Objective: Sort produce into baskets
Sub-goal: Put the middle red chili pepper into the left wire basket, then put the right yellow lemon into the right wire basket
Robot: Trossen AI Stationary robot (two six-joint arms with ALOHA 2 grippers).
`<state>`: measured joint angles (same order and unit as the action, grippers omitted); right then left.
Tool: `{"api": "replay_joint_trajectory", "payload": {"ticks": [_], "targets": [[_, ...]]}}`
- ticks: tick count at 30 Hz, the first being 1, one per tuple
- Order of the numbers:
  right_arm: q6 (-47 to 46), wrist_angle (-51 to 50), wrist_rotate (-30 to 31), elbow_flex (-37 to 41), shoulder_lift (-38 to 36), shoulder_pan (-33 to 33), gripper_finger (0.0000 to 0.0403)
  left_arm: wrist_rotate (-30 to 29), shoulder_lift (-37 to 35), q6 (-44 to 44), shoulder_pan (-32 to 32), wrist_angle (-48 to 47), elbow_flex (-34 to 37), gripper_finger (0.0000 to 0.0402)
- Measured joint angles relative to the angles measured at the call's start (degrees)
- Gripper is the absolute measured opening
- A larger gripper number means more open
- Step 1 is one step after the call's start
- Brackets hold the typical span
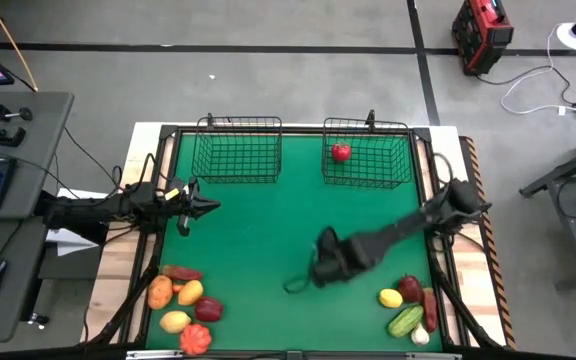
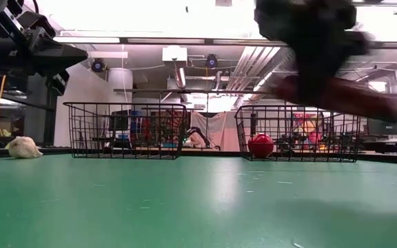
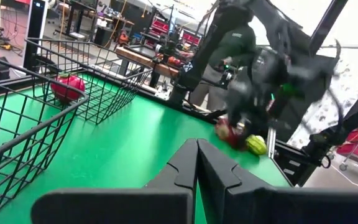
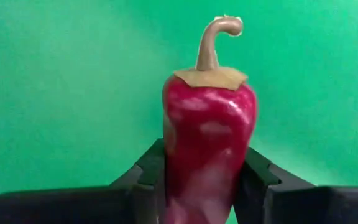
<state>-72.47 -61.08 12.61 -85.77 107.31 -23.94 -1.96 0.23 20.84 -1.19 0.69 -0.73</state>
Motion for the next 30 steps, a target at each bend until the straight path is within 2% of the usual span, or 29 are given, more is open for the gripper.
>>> {"api": "replay_joint_trajectory", "payload": {"ticks": [3, 5, 9, 12, 15, 19, 24, 30], "targets": [[12.36, 2.88, 8.34, -5.84, -0.58, 5.91, 0.0102, 0.0, 0.01, 0.01, -0.01, 0.02, 0.0, 0.0], [20.87, 8.39, 12.0, -9.02, -0.72, 10.78, 0.0102, 0.0, 0.02, 0.02, -0.01, 0.02, 0.0, 0.0], [34.65, 30.56, 12.73, -10.54, -0.66, 20.96, 0.0102, 0.0, 0.02, 0.02, -0.02, 0.02, 0.0, 0.0], [41.31, 44.25, 12.84, -10.6, -0.66, 27.34, 0.0103, -0.01, 0.02, 0.0, -0.02, 0.0, 0.0, 0.0], [44.68, 50.62, 12.42, -10.63, -0.41, 32.15, 0.0124, 0.0, 0.02, 0.01, -0.01, 0.01, 0.01, 0.0], [45.69, 53.24, 7.22, -10.63, 1.38, 36.46, 0.0158, 0.0, 0.0, 0.0, 0.0, 0.02, 0.0, 0.0], [45.92, 58.62, 4.92, -10.63, 6.0, 38.08, 0.0176, 0.0, 0.02, 0.0, -0.01, 0.02, 0.01, 0.0], [46.13, 58.75, 3.18, -10.58, 8.72, 38.31, 0.0211, 0.0, 0.02, 0.0, 0.0, 0.02, 0.02, 0.0]]}}
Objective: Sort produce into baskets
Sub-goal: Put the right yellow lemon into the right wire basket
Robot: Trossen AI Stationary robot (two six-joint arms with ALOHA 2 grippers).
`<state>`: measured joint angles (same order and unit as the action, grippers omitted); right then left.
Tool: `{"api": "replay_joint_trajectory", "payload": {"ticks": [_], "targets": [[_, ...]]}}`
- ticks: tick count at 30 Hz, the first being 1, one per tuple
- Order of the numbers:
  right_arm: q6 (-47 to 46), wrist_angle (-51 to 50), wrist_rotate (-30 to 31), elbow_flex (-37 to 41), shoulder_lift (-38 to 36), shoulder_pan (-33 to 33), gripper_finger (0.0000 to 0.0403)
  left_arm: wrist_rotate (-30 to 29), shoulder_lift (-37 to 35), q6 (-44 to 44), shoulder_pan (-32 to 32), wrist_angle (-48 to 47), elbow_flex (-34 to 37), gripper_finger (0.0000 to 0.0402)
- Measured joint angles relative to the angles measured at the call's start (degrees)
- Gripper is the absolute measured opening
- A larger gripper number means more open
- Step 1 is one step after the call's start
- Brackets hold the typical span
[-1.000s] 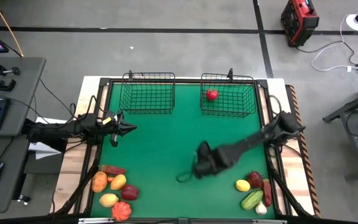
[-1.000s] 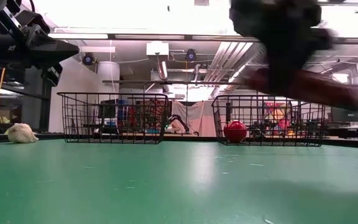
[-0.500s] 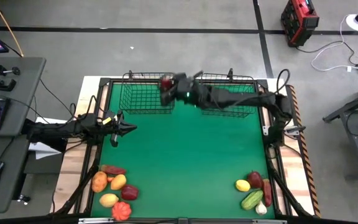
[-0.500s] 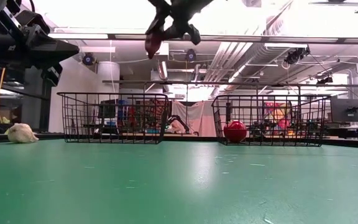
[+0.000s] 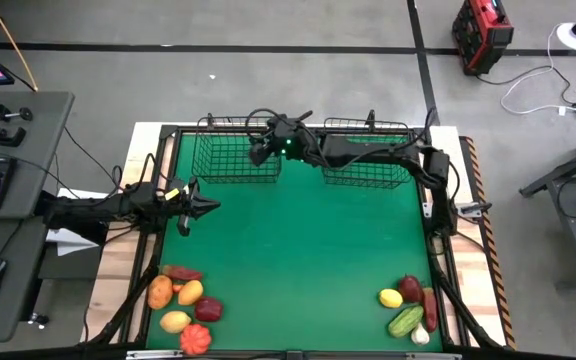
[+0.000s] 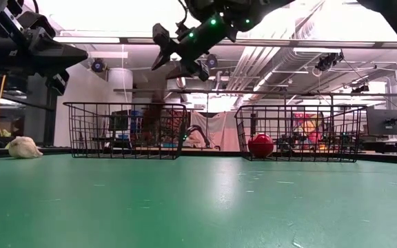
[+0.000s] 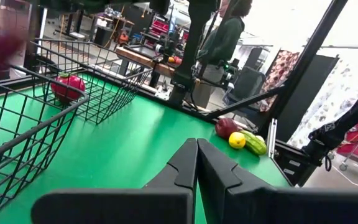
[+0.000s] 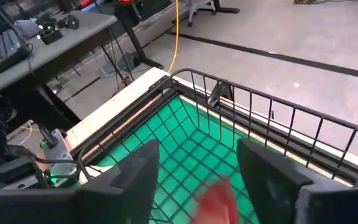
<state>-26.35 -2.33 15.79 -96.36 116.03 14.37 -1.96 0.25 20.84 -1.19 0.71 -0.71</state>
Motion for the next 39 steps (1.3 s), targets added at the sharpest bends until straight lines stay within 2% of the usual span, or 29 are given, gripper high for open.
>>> {"api": "replay_joint_trajectory", "payload": {"ticks": [7, 12, 16, 21, 25, 33, 35, 39], "targets": [[0.92, -1.55, -0.63, 0.0, -1.7, -0.04, 0.0265, -0.02, 0.0, 0.0, 0.0, 0.0, -0.02, 0.0], [3.57, -5.74, -7.68, -0.03, -7.55, 0.33, 0.0267, 0.0, -0.01, 0.0, -0.01, -0.01, -0.02, 0.0], [6.99, -18.65, -12.27, -0.04, -13.21, -0.52, 0.0267, 0.0, -0.01, 0.01, -0.01, -0.01, 0.0, 0.0], [6.17, -39.41, -12.42, 1.36, -21.0, -5.68, 0.0267, 0.0, 0.0, 0.01, -0.01, -0.04, -0.01, 0.0], [-1.34, -48.12, -9.98, 7.8, -25.71, -14.63, 0.0267, 0.0, 0.0, 0.02, 0.0, 0.0, -0.02, 0.0], [-29.97, -48.27, -7.23, 25.01, -33.63, -34.89, 0.0267, 0.0, 0.0, 0.01, 0.0, -0.02, -0.01, 0.0], [-36.51, -48.39, -7.67, 27.99, -34.01, -39.39, 0.0267, 0.0, 0.0, 0.01, -0.01, -0.02, -0.01, 0.0], [-44.74, -48.13, -12.55, 31.46, -33.54, -46.14, 0.0267, 0.0, -0.02, 0.0, 0.0, 0.0, -0.02, 0.0]]}}
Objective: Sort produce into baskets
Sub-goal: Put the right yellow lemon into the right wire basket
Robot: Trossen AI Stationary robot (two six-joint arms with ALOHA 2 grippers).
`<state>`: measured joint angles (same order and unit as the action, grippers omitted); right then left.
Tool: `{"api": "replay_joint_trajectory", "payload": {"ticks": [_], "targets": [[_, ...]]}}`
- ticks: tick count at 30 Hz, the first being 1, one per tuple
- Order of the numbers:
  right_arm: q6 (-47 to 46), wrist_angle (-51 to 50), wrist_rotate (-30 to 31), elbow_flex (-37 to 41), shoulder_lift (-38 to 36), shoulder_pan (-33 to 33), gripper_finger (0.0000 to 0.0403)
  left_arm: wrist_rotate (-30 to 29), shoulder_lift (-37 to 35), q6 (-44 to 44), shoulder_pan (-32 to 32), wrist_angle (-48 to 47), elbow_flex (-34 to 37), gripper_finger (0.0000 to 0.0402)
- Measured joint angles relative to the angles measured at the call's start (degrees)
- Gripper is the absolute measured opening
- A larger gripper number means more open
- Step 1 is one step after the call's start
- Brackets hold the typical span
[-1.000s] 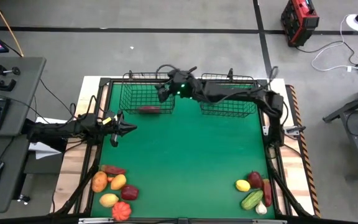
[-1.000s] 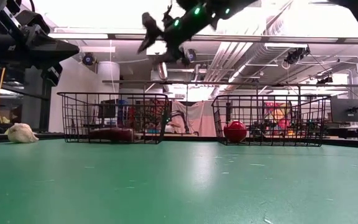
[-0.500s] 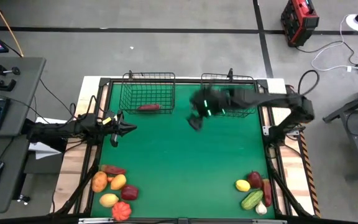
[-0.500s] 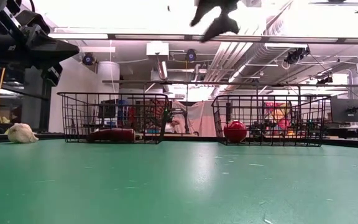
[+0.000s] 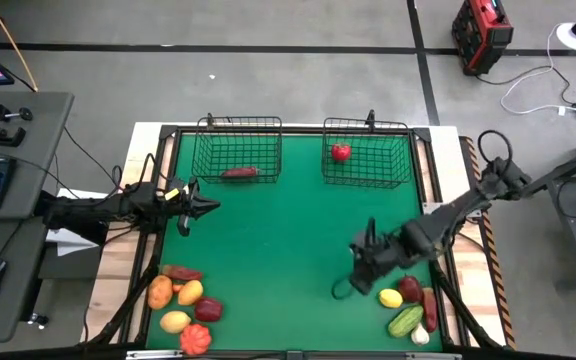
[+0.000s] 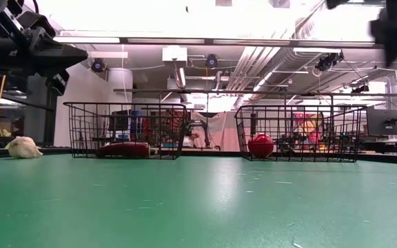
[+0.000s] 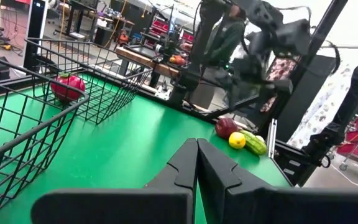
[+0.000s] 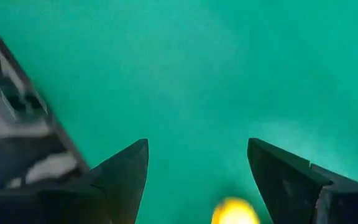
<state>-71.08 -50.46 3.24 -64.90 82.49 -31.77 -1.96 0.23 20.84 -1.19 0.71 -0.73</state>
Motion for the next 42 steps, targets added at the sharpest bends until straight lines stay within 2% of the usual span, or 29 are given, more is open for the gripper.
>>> {"api": "replay_joint_trajectory", "payload": {"ticks": [7, 13, 17, 27, 35, 37, 42], "targets": [[-2.11, -4.92, -9.67, 0.58, 3.13, -6.03, 0.0267, 0.0, 0.02, 0.0, 0.0, -0.02, 0.0, 0.0], [5.63, -5.15, -17.39, 0.58, 9.32, -7.35, 0.0267, 0.0, 0.01, 0.0, -0.02, -0.01, 0.01, 0.0], [10.94, -6.83, -20.43, 0.58, 13.74, -7.45, 0.0267, 0.0, 0.02, 0.0, -0.02, -0.02, 0.01, 0.0], [17.28, -8.56, -20.27, 0.58, 20.1, -7.45, 0.0267, 0.0, 0.02, 0.02, -0.02, 0.0, 0.0, 0.0], [17.35, -8.58, -20.34, 0.58, 22.74, -7.65, 0.0262, 0.0, 0.02, 0.0, -0.02, 0.0, 0.0, 0.0], [17.33, -8.7, -20.34, 0.56, 22.74, -7.65, 0.0247, 0.0, 0.0, 0.02, 0.0, -0.02, 0.0, 0.0], [18.62, -12.13, -18.38, -1.57, 22.36, -7.66, 0.0176, 0.0, 0.01, 0.0, -0.02, -0.01, 0.0, 0.0]]}}
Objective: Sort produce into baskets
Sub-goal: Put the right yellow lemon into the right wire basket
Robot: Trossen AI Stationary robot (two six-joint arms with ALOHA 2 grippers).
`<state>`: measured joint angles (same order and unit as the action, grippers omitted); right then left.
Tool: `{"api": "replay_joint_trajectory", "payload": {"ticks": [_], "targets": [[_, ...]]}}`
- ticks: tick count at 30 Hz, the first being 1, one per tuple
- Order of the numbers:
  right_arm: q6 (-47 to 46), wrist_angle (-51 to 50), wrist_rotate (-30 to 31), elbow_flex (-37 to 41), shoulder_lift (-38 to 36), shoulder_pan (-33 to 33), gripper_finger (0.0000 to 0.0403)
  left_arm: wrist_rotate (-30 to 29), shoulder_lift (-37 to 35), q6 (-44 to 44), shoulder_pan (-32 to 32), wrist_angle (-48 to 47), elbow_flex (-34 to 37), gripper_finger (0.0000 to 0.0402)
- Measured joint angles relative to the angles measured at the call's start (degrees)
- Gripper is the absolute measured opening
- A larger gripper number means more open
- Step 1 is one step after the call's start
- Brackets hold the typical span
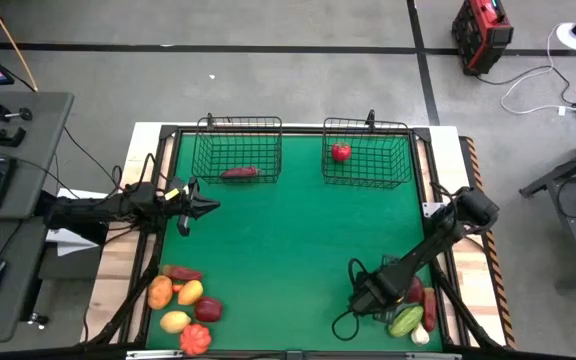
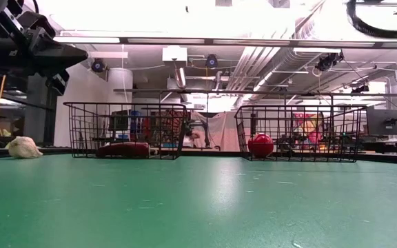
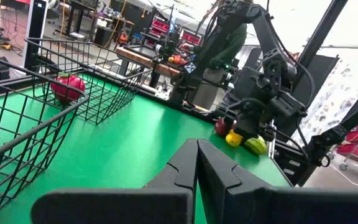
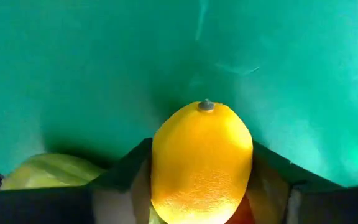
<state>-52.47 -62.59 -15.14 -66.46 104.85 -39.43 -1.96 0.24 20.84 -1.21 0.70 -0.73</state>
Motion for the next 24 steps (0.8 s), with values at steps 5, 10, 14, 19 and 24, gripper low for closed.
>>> {"api": "replay_joint_trajectory", "payload": {"ticks": [5, 10, 14, 19, 24], "targets": [[2.73, -8.49, 7.79, -5.83, -2.55, 1.3, 0.0175, 0.0, 0.01, 0.0, 0.02, -0.01, 0.02, 0.0], [5.16, -15.49, 20.91, -12.63, -5.67, 6.51, 0.0175, -0.01, -0.01, 0.0, 0.02, 0.01, 0.01, 0.0], [7.95, -19.24, 35.34, -17.33, -8.54, 13.52, 0.0174, 0.0, 0.0, 0.0, 0.01, 0.01, 0.0, 0.0], [10.74, -19.85, 50.45, -18.25, -14.22, 26.56, 0.0174, 0.0, 0.01, 0.0, 0.0, 0.01, 0.0, 0.0], [11.41, -17.2, 54.43, -14.59, -18.32, 43.92, 0.0174, 0.0, 0.0, 0.02, 0.0, -0.01, 0.0, 0.0]]}}
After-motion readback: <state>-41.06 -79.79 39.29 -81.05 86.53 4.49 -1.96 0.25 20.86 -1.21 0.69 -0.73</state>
